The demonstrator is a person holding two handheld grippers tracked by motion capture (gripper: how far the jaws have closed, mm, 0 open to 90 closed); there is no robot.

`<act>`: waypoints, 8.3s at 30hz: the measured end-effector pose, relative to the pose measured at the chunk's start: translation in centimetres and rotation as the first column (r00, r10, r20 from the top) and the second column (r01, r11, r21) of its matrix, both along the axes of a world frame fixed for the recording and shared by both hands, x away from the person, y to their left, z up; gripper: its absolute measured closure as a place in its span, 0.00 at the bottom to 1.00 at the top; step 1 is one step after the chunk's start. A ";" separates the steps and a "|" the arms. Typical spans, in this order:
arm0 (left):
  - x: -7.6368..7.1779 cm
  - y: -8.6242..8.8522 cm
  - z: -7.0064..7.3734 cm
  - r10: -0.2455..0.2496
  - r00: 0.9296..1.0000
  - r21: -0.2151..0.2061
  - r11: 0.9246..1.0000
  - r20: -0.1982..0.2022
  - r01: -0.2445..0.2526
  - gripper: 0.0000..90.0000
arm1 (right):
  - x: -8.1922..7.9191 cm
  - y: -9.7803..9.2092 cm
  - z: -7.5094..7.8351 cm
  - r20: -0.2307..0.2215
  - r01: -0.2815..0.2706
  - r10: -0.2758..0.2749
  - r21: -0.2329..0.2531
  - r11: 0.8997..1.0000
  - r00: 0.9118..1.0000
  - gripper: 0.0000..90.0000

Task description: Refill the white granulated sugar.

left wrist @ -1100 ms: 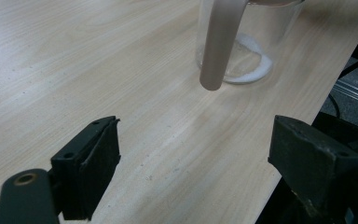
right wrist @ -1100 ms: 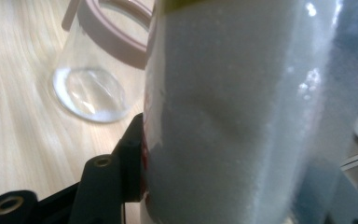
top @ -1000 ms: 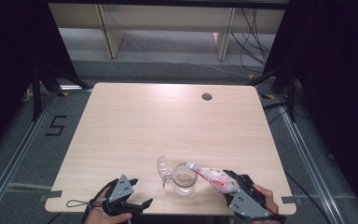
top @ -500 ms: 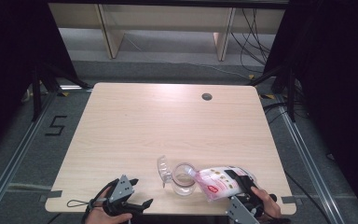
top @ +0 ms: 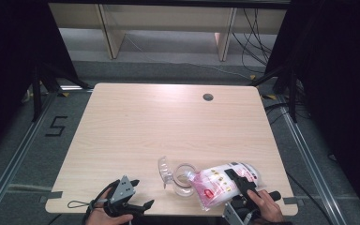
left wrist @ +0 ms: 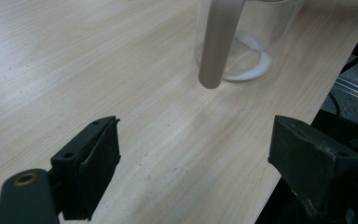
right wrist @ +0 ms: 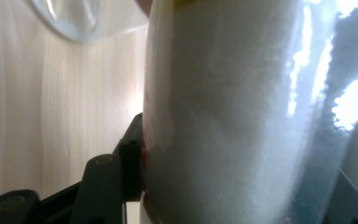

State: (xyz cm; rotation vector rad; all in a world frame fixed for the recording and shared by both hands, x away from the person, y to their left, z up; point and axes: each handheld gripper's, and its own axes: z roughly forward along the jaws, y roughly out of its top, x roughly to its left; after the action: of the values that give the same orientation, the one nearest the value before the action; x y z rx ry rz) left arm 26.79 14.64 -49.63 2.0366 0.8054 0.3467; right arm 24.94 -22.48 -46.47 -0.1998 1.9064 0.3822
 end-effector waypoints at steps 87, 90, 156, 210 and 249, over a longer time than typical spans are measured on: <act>0.2 0.0 -0.1 -0.008 1.000 0.026 1.000 -0.008 0.008 0.18 | 0.8 1.8 2.6 0.226 -0.038 0.140 -0.405 0.914 0.964 0.57; 0.1 -0.1 -0.1 -0.001 1.000 0.004 1.000 -0.008 0.001 0.18 | 0.7 1.8 2.5 0.223 -0.021 0.118 -0.395 0.918 0.968 0.57; 0.1 0.0 -0.1 0.009 1.000 0.015 1.000 -0.009 -0.009 0.18 | 0.9 2.0 3.0 0.225 -0.035 0.152 -0.454 0.890 0.962 0.58; 0.1 0.0 0.0 0.006 1.000 0.008 1.000 -0.008 -0.006 0.18 | 0.6 2.0 3.4 0.231 -0.030 0.158 -0.477 0.878 0.960 0.59; 0.1 0.2 0.1 0.000 1.000 0.015 1.000 -0.002 0.000 0.18 | 0.5 1.8 3.3 0.234 -0.026 0.155 -0.474 0.880 0.960 0.60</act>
State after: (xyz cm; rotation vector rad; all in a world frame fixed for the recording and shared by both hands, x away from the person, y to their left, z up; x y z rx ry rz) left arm 26.91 14.80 -49.55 2.0513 0.8063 0.3518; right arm 25.40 -20.63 -43.14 -0.6347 1.6956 -0.0545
